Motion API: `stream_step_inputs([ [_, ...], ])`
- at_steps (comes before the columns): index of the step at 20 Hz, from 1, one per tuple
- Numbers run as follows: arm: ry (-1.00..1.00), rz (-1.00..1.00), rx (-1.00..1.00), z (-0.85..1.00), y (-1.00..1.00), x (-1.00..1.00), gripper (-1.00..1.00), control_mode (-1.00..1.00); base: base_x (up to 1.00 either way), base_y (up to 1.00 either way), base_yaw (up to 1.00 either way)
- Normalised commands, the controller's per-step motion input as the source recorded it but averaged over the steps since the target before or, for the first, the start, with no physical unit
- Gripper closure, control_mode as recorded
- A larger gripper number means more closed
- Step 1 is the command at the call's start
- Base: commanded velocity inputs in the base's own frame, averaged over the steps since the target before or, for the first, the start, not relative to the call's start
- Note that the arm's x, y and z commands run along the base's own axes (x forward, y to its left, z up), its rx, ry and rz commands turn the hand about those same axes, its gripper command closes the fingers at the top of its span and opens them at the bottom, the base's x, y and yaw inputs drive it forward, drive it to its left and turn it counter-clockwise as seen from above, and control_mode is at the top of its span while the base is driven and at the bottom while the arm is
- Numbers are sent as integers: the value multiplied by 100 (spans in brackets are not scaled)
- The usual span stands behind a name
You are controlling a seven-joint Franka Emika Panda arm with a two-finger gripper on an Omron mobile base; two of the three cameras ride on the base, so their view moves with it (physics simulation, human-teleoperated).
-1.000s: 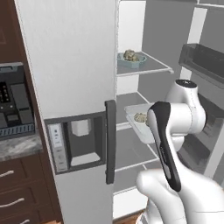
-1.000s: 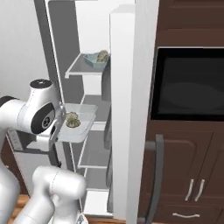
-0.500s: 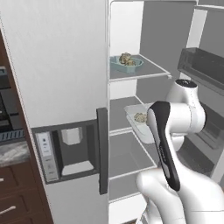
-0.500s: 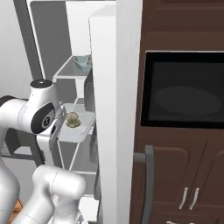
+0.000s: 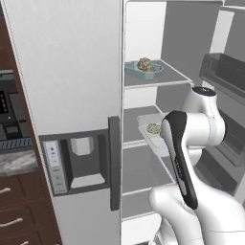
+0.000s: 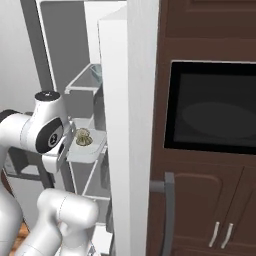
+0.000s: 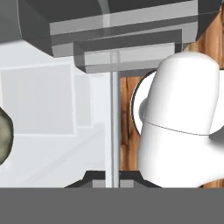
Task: Place two dumplings into each of the tupperware containers and then place the containers in the fridge.
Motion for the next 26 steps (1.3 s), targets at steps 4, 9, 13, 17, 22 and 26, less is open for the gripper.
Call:
stream_step_inputs([
  [4,0,0,0,0,0,0,100,100,25,1,6],
  [9,0,0,0,0,0,0,100,100,25,0,17],
  [13,0,0,0,0,0,0,100,100,47,-1,18],
  [17,0,0,0,0,0,0,100,100,38,-23,6],
  [22,0,0,0,0,0,0,100,100,15,-19,-6],
  [26,0,0,0,0,0,0,100,100,5,-11,-10],
])
